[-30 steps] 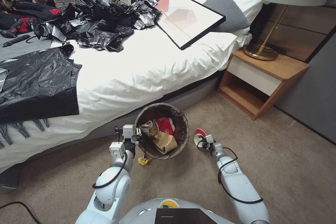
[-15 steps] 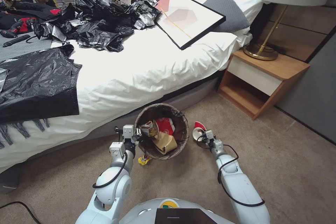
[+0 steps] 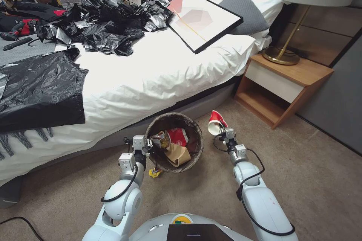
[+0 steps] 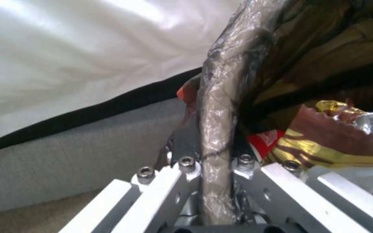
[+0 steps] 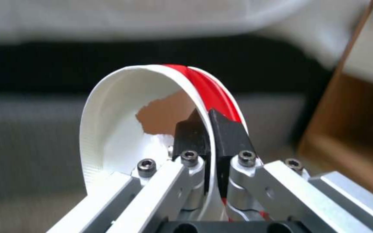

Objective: Pick up the trash bin, then pick up the garbage from the floor and place it into the trash bin.

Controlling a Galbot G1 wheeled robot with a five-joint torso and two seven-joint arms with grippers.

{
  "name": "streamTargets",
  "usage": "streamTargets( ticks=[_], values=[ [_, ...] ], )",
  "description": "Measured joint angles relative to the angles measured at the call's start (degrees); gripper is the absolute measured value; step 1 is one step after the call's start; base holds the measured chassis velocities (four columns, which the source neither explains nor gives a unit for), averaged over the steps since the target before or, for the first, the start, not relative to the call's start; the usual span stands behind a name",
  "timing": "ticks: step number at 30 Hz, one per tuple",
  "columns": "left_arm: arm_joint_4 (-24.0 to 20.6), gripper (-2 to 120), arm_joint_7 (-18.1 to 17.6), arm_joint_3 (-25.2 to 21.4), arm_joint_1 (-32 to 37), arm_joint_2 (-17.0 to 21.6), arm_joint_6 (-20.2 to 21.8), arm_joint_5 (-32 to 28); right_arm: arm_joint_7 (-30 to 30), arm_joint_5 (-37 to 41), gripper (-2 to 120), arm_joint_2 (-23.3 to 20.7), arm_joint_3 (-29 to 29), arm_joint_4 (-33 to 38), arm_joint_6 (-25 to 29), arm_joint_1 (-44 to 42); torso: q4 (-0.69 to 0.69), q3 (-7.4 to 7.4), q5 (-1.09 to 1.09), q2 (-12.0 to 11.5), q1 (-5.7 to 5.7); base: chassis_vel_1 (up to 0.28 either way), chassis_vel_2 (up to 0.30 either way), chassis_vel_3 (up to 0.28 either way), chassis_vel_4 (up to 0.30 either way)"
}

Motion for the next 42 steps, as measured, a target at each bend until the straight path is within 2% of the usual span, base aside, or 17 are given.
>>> streamTargets(
  ticks=[3, 5, 11, 14, 29, 32, 41, 42],
  values=[
    [0.0, 0, 0.0, 0.0, 0.0, 0.0, 0.1, 0.0, -0.1, 1.2, 0, 0.0, -0.1, 3.3, 1.6, -0.9, 0.01, 0.0, 0.0, 0.0, 0.0, 0.0, 0.0, 0.0, 0.0],
    [0.1, 0, -0.1, 0.0, 0.0, 0.0, 0.1, 0.0, -1.3, 4.3, 0, 0.1, -0.5, 10.0, 3.5, -2.4, 0.01, 0.0, 0.0, 0.0, 0.0, 0.0, 0.0, 0.0, 0.0],
    [0.1, 0, -0.1, 0.1, 0.0, 0.0, 0.2, 0.0, -4.6, 9.9, 0, 0.0, -1.7, 18.2, 4.4, -4.3, 0.01, 0.0, 0.0, 0.0, 0.0, 0.0, 0.0, 0.0, 0.0],
    [0.3, 0, -0.1, 0.1, -0.1, 0.0, 0.2, 0.0, -7.5, 13.4, 0, -0.2, -2.9, 24.8, 4.3, -6.0, 0.01, 0.0, 0.0, 0.0, 0.0, 0.0, 0.0, 0.0, 0.0],
    [0.5, 0, -0.1, 0.4, 0.0, -0.1, 0.3, 0.2, -9.1, 15.0, 0, -0.4, -3.6, 27.6, 4.1, -7.2, 0.02, 0.0, 0.0, 0.0, 0.0, 0.0, 0.0, 0.0, 0.0],
    [0.7, 0, -0.1, 0.9, 0.0, -0.1, 0.4, 0.3, -14.6, 20.8, 0, -1.7, -4.6, 31.7, 4.0, -10.5, 0.0, 0.0, 0.0, 0.0, 0.0, 0.0, 0.0, 0.0, 0.0],
    [0.8, 0, -0.4, 1.1, 0.0, 0.1, 0.8, -0.2, -18.9, 24.5, 0, -2.7, -5.5, 33.8, 3.5, -12.8, 0.02, 0.0, 0.01, 0.0, 0.0, 0.0, 0.0, 0.0, 0.0],
    [0.8, 0, -0.4, 1.2, -0.1, 0.1, 0.8, -0.2, -22.1, 24.7, 0, -3.4, -6.0, 33.5, 3.4, -13.7, 0.02, 0.0, 0.0, 0.0, 0.0, 0.0, 0.0, 0.0, 0.0]
  ],
)
